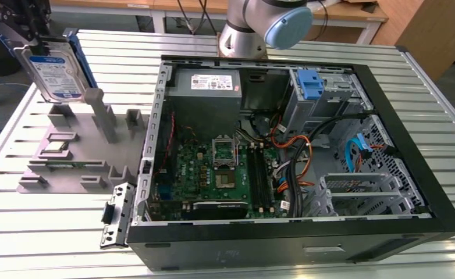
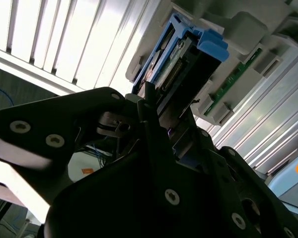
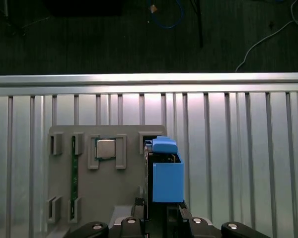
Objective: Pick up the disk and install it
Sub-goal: 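Pick up the disk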
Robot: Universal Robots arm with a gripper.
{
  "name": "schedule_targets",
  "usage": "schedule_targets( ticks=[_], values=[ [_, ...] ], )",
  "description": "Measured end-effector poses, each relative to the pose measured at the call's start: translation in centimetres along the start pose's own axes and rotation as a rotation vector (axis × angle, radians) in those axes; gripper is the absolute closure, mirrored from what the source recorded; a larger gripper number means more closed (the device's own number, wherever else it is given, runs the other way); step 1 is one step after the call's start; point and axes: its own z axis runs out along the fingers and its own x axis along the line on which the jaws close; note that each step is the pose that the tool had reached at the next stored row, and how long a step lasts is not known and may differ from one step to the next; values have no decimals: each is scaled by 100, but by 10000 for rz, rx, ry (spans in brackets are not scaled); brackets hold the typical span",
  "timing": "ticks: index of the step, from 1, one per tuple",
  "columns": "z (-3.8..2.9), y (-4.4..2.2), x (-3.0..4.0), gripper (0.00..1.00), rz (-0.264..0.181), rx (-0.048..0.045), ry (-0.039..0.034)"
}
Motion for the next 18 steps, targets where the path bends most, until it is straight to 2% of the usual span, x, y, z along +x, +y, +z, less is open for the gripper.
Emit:
schedule_targets(
  ticks=[10, 18],
  values=[
    [-26, 1, -1, 65, 0, -1, 0],
    [-75, 3, -3, 65, 0, 0, 0]
  ],
)
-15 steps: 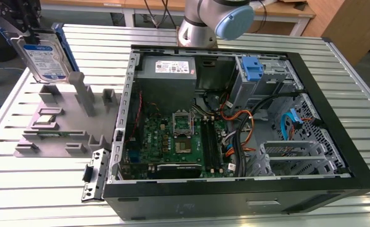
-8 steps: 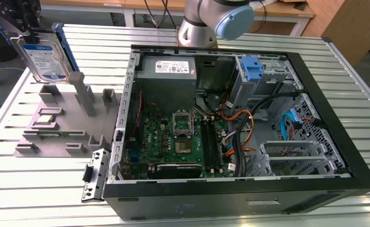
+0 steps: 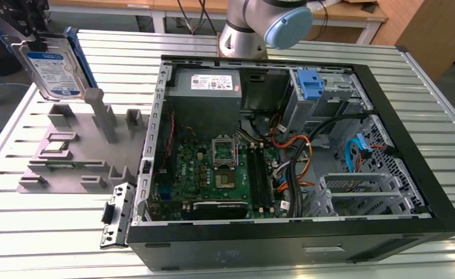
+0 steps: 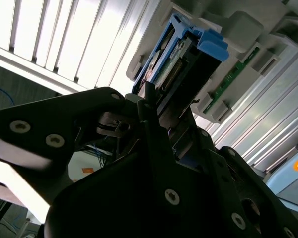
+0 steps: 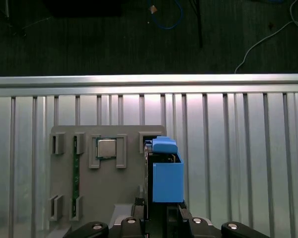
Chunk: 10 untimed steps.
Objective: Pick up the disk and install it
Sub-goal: 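Pick up the disk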
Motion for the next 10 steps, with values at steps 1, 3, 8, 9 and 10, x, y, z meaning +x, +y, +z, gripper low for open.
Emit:
schedule_targets(
  ticks=[1, 3, 8, 9, 10],
  values=[
    [-7, 0, 0, 65, 0, 1, 0],
    [-20, 1, -1, 65, 0, 2, -1],
    [-50, 2, -2, 65, 0, 1, -1],
    [-56, 2, -2, 65, 0, 1, 0],
    [-62, 3, -2, 65, 0, 1, 0]
  ],
)
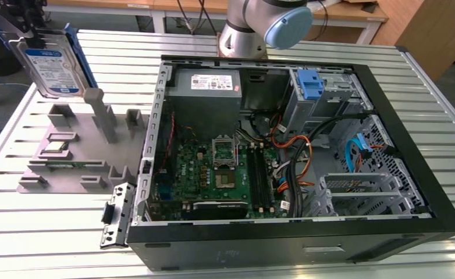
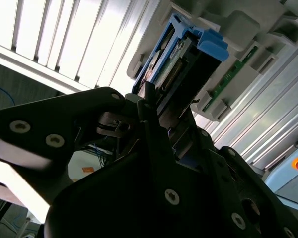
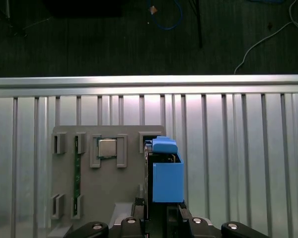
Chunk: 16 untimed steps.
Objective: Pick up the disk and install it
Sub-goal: 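Pick up the disk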
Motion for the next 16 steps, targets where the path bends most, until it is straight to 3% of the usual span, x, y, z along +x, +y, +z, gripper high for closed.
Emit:
schedule_targets(
  ticks=[16],
  values=[
    [-43, 2, -2, 65, 0, 0, 0]
  ],
)
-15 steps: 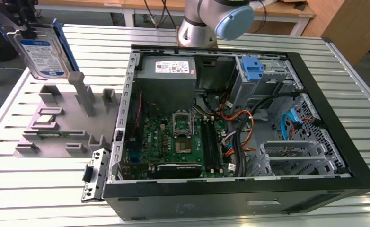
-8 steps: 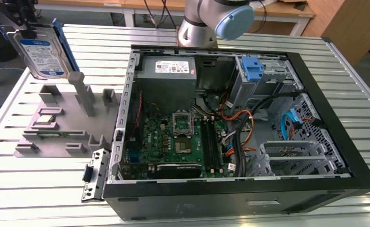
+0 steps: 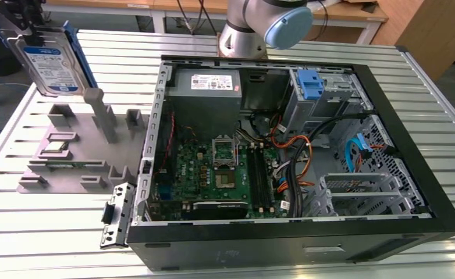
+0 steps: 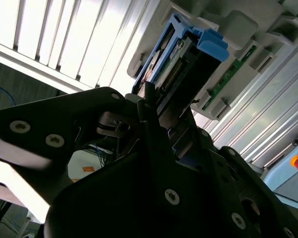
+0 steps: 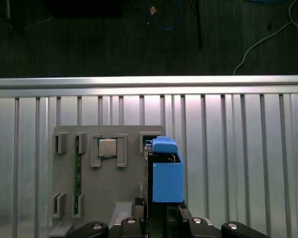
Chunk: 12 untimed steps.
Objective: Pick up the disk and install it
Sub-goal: 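Pick up the disk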
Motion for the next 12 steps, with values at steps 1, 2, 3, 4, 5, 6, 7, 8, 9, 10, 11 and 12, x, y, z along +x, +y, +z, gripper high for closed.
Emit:
schedule_targets(
  ticks=[1, 2, 3, 4, 5, 6, 7, 8, 9, 10, 11, 12],
  values=[
    [-6, 0, 0, 65, 0, 0, 0],
    [-13, 0, -1, 65, 0, 0, 0],
    [-21, 1, -1, 65, 0, 0, 0],
    [-29, 1, -1, 65, 0, 0, 0],
    [-36, 2, -2, 65, 0, 0, 0],
    [-44, 2, -2, 65, 0, 0, 0],
    [-52, 2, -2, 65, 0, -1, 0],
    [-58, 2, -2, 65, 0, 0, 0],
    [-60, 3, -2, 65, 0, 1, -1],
    [-61, 2, -3, 65, 0, 2, -2],
    [-64, 3, -3, 65, 1, 0, -1],
    [-66, 3, -3, 65, 0, -1, 0]
  ],
)
